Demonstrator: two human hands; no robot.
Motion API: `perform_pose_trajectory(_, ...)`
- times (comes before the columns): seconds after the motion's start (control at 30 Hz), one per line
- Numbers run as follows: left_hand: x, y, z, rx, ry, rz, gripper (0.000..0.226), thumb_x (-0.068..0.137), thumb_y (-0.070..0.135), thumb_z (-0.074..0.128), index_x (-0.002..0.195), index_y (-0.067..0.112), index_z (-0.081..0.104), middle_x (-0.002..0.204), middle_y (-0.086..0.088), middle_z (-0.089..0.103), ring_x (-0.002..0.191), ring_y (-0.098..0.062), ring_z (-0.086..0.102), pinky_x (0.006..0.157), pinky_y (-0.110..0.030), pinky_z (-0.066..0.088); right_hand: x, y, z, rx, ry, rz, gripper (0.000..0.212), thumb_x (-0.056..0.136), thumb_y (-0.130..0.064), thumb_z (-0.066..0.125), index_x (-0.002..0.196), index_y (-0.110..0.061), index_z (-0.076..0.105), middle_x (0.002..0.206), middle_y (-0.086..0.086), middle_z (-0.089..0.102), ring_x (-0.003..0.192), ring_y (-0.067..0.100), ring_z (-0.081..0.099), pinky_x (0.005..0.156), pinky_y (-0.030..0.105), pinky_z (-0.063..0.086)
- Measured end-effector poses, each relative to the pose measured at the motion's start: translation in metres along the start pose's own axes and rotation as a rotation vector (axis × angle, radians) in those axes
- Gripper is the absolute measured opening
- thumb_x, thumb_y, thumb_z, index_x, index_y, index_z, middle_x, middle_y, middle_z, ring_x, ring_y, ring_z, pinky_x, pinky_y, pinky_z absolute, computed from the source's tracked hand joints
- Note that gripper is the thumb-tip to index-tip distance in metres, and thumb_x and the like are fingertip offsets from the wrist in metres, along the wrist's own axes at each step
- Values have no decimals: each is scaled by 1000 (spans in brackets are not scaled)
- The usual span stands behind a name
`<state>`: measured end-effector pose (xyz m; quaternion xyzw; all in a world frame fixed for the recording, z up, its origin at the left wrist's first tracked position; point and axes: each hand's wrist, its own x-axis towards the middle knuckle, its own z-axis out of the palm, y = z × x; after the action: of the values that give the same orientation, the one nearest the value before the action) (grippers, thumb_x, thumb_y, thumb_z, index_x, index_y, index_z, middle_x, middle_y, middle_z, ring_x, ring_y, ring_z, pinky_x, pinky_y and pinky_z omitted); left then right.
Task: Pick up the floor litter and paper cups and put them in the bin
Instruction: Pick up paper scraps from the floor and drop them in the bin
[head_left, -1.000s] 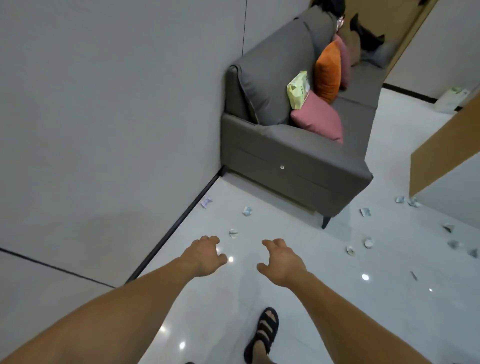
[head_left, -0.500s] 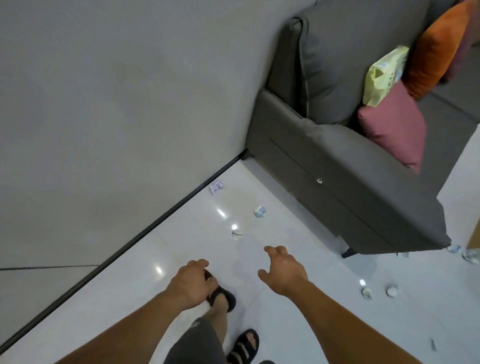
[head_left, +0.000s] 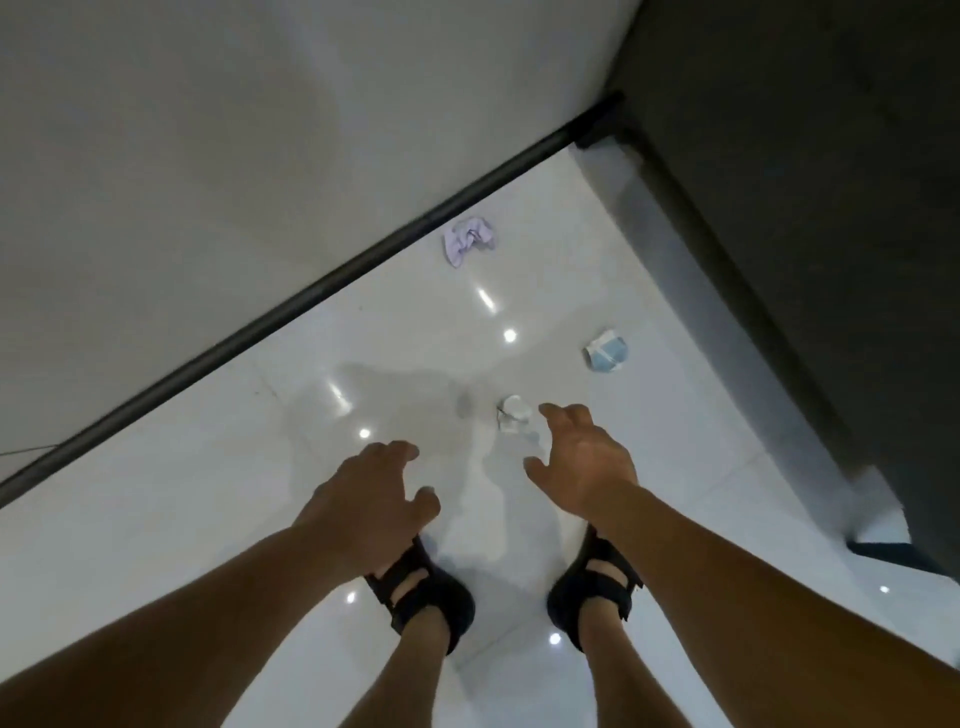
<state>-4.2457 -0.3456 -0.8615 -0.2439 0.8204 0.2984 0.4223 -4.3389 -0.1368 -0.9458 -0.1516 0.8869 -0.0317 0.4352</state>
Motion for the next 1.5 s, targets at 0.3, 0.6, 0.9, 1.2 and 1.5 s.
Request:
perform_pose_trajectory(0.3, 161, -25, 115, -166, 20, -63, 57, 89, 50, 50, 141, 33, 36, 143, 9, 42, 125, -13, 46, 104, -33, 38, 172, 45, 117, -97, 84, -143, 77, 83, -47, 68, 142, -27, 24, 137, 6, 30, 103, 27, 56, 83, 38, 51)
perform_pose_trajectory(0.6, 174, 0, 124, -400, 5, -135, 60, 87, 53, 54, 139, 27, 38, 128, 7, 53, 111, -13, 55, 92, -29, 45, 143, 34, 115, 231, 119, -372, 59, 76, -37, 75, 126, -20, 47, 120, 2, 49, 91, 23, 64, 78, 36, 58)
perform_pose_trajectory(0.9, 170, 41, 80, -369, -27, 7, 15, 93, 28, 54, 105, 20, 58, 93, 3, 64, 86, -13, 61, 76, -28, 50, 116, 55, 59, 310, 332, -657, 76, 71, -56, 77, 131, -14, 54, 120, 6, 57, 100, 20, 58, 79, 33, 56)
perform_pose_trajectory(1.2, 189, -5, 115, -252, 115, -14, 24, 90, 30, 56, 114, 23, 57, 94, 4, 64, 84, -13, 59, 73, -28, 48, 230, 152, 52, -93, 304, 156, 79, 77, -60, 68, 138, -42, 21, 146, 5, 21, 126, 39, 34, 85, 46, 47)
perform_pose_trajectory(1.5, 151, -3, 98, -269, 170, -8, 21, 88, 32, 55, 108, 26, 56, 89, 7, 62, 80, -11, 58, 66, -25, 45, 152, 84, 62, 74, 232, -103, 59, 81, -45, 67, 135, -31, 44, 129, 7, 37, 114, 31, 43, 84, 36, 44)
